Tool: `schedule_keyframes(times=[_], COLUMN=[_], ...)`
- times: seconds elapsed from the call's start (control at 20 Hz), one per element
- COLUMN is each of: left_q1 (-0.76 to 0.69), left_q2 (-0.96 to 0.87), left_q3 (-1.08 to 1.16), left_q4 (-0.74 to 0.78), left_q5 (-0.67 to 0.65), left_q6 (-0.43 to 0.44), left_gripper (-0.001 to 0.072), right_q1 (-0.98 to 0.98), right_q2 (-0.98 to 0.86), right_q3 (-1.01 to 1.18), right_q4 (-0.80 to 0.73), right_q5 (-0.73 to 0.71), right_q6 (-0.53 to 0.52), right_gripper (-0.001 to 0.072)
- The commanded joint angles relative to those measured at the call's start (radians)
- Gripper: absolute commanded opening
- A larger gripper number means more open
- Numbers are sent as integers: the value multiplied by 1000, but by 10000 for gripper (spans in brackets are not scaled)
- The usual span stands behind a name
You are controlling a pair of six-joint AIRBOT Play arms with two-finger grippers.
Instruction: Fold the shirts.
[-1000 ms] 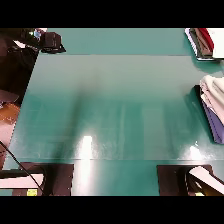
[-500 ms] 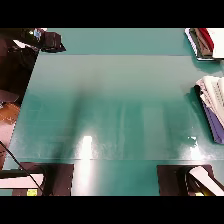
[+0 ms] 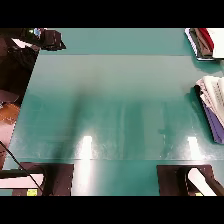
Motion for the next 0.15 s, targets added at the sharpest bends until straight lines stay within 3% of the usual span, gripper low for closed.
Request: schedule_keyframes(times=[0.0,0.1], left_q1=[1,1], left_q2=[1,1], left_q3=[0,0], left_q4=[0,0], left_q5=[2,2], left_q6=[0,0], left_gripper=[31,31], right_q1=[100,111], right_q2=[3,4], right_q3=[0,0], right_q4=[-1,0], right_q5=[-14,-13], right_q6=[0,0], right_gripper=[14,14])
